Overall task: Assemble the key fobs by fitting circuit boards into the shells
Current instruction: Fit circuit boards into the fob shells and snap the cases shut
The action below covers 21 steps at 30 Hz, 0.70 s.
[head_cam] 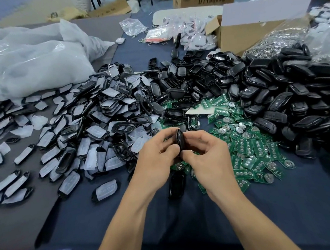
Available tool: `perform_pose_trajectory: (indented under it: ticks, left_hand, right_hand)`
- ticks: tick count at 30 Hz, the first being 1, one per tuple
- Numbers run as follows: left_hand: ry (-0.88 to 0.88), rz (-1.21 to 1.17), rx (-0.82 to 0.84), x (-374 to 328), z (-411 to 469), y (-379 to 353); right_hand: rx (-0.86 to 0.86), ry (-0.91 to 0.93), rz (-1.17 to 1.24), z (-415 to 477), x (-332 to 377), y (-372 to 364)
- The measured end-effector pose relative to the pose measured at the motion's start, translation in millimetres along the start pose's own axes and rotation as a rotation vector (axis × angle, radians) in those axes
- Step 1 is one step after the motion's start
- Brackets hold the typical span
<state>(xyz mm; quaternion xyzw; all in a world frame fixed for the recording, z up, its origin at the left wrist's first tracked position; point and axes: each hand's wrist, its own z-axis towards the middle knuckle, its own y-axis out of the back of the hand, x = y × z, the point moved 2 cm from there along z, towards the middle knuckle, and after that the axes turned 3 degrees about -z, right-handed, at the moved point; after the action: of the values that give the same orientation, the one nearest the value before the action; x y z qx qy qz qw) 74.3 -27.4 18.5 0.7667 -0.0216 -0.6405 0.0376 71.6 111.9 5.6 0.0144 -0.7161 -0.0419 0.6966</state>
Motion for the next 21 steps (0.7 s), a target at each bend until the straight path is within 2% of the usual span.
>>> perform_pose_trajectory:
  ticks: [3,6,12,15,21]
  left_hand:
    - [-0.019,0.08,0.037,0,1,6]
    - [-0.025,0.063,0.035,0,1,8]
    - [-0.045,0.036,0.049,-1,-2,3]
    - [-0.064,0.017,0.045,-1,-2,7]
    - [-0.089,-0.078,0.065,1,-2,12]
  right_hand:
    - [0.058,0.031,-0.038,1,1,4]
    - [0.102,0.06,-0.06,1,3,6]
    - [0.044,0.08,-0.212,2,3,16]
    - [0.071,0.074,-0.269,2,4,21]
    - [0.183,0.01,-0.038,7,2,27]
